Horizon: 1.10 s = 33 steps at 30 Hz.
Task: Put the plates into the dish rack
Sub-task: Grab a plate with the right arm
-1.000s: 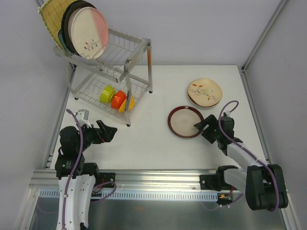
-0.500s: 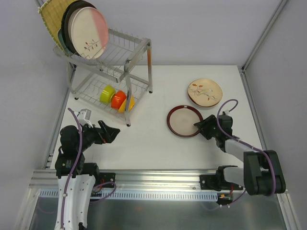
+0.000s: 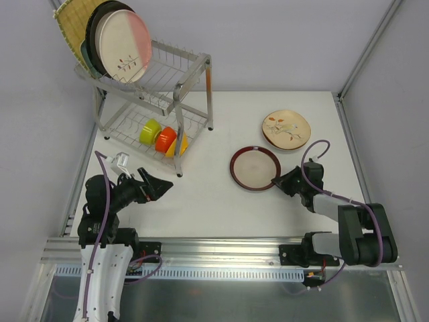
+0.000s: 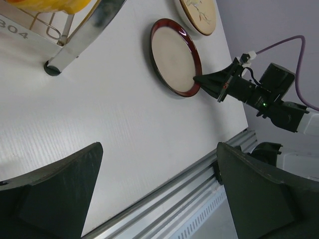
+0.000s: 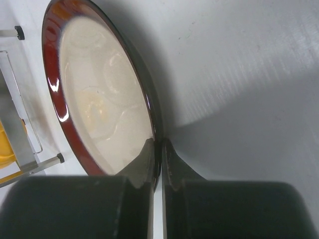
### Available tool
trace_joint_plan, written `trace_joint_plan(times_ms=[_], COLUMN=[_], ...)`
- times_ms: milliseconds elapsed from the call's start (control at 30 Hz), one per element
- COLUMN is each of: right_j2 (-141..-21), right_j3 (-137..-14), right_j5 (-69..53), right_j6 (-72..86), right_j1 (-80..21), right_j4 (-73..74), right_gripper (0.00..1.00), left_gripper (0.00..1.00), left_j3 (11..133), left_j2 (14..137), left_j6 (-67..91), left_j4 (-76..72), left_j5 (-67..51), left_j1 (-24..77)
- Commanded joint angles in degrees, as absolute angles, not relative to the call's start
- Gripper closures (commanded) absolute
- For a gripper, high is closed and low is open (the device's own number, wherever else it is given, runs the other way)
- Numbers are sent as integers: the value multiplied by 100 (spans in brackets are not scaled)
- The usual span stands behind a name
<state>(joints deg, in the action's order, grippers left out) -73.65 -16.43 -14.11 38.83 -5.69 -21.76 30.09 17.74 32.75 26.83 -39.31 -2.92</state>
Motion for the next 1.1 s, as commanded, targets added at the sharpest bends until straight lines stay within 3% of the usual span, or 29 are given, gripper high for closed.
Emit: trace_joint_plan(times_ms=[0, 200, 633, 1067], right_j2=[-7392, -7190, -7136, -7330], right_j3=[-1564, -1512, -1336, -1274], right_j5=[-1652, -2012, -2917, -3726], right_j6=[3718, 3639, 3788, 3937], right_j1=[-597, -571, -571, -992], right_j4=[-2311, -2443, -3269, -4630], right_gripper=[99, 99, 99, 99], left_gripper=[1, 1, 1, 1], left_j3=[2883, 2681, 2707, 2856], left_j2=[1705, 1986, 3549, 4385], left_j6=[3744, 4403, 5106, 5669], left_j4=[2391, 1847, 555, 167], left_j5=[-4044, -3561, -1136, -26], left_j1=[-106, 746, 3250, 4183])
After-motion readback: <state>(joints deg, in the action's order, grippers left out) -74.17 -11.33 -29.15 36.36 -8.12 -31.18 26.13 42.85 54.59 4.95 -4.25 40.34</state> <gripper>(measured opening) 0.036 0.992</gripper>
